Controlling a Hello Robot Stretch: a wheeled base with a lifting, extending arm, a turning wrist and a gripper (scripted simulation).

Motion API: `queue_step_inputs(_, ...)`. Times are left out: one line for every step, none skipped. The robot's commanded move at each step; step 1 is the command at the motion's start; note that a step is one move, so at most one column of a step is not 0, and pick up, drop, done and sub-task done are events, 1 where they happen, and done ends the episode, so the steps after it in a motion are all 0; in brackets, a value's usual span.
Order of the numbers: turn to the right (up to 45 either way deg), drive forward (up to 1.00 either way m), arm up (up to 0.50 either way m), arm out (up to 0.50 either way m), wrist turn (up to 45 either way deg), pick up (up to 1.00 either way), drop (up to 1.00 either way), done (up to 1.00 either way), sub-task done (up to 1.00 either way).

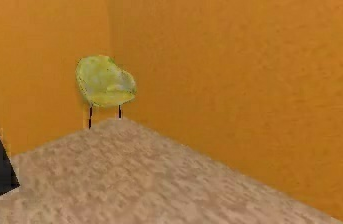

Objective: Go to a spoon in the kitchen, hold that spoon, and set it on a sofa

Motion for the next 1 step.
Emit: queue_step_inputs(45.0,0.0,0.0,0.0,0.0,0.0,0.0,0.0,0.0)
